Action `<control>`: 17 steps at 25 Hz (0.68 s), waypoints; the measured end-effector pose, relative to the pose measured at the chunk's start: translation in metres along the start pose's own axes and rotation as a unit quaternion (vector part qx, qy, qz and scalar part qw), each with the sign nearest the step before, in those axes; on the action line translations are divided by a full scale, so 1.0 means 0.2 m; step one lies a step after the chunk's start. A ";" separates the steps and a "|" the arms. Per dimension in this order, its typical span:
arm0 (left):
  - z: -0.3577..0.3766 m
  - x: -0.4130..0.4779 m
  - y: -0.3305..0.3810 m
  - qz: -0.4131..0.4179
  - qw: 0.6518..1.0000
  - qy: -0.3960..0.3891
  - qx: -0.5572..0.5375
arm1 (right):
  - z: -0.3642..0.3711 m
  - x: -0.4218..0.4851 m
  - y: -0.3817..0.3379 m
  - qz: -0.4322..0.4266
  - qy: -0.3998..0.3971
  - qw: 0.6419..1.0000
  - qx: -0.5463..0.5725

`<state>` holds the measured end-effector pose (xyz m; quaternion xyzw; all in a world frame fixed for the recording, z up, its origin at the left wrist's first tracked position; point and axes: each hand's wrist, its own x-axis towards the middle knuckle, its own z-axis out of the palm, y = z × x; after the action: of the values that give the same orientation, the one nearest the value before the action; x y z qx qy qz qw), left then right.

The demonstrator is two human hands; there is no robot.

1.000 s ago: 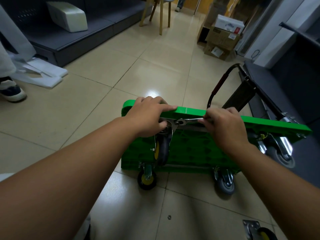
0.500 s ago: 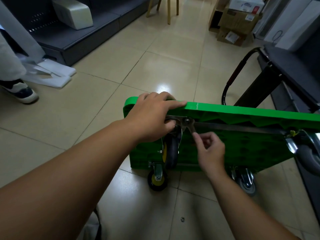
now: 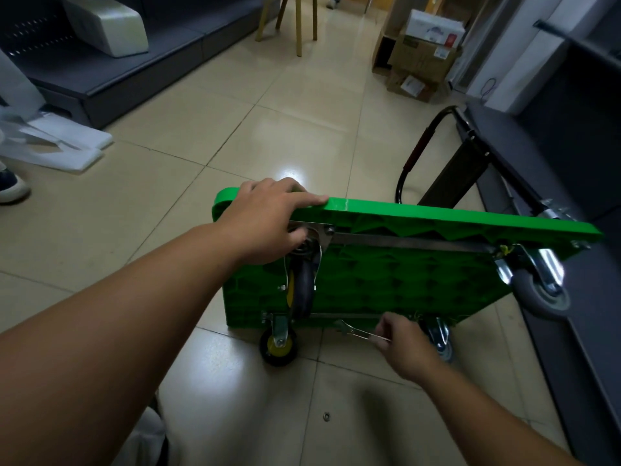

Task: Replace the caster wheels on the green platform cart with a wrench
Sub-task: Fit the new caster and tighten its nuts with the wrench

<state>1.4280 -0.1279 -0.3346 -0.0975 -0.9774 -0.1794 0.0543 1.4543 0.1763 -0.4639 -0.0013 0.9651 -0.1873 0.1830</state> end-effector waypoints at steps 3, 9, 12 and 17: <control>0.00 0.00 0.00 -0.001 1.000 -0.001 -0.002 | -0.26 -0.05 -0.08 -0.101 0.046 0.991 -0.077; 0.00 0.01 0.00 -0.004 1.000 0.001 -0.004 | -0.68 -0.11 -0.56 -0.310 0.238 0.892 -0.228; 0.00 0.01 0.00 -0.004 1.000 0.007 -0.005 | -0.75 -0.08 -0.65 -0.326 0.265 0.868 -0.263; 0.01 0.01 0.00 -0.002 1.000 0.010 -0.011 | -0.72 -0.01 -0.65 -0.345 0.292 0.843 -0.291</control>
<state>1.4256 -0.1271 -0.3363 -0.0944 -0.9749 -0.1915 0.0629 1.3957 0.1077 -0.2914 -0.3330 0.9212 0.0592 -0.1923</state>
